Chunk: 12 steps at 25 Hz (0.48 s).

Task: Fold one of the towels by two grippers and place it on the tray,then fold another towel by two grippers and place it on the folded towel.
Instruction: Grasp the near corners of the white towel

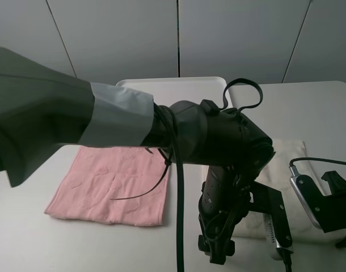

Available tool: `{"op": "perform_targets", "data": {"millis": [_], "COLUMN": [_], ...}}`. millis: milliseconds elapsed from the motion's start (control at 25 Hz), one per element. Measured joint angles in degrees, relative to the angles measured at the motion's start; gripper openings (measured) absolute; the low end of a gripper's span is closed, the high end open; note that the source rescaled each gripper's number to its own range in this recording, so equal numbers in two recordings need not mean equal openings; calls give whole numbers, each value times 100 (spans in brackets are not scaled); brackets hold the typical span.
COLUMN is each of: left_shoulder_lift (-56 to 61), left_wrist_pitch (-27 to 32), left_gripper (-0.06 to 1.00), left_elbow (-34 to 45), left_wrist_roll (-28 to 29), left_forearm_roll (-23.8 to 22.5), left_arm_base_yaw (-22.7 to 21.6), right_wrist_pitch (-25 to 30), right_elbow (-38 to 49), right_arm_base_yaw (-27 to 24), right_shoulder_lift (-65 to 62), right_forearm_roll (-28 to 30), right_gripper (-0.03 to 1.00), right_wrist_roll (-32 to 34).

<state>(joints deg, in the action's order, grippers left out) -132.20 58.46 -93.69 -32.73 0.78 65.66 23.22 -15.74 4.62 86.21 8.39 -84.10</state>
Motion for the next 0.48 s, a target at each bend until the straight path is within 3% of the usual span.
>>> {"op": "perform_targets", "data": {"millis": [280, 480], "left_shoulder_lift": [0, 0], "left_wrist_pitch": [0, -89], "left_gripper": [100, 100], "left_elbow": [0, 0], "left_wrist_roll": [0, 81], "left_forearm_roll": [-10, -78], "left_arm_base_yaw": [0, 11], "right_wrist_pitch": [-167, -167], "right_elbow": [0, 0], "right_arm_base_yaw": [0, 0], "right_shoulder_lift": [0, 0], "right_forearm_roll": [0, 0], "right_gripper": [4, 0], "right_wrist_roll": [36, 48]}}
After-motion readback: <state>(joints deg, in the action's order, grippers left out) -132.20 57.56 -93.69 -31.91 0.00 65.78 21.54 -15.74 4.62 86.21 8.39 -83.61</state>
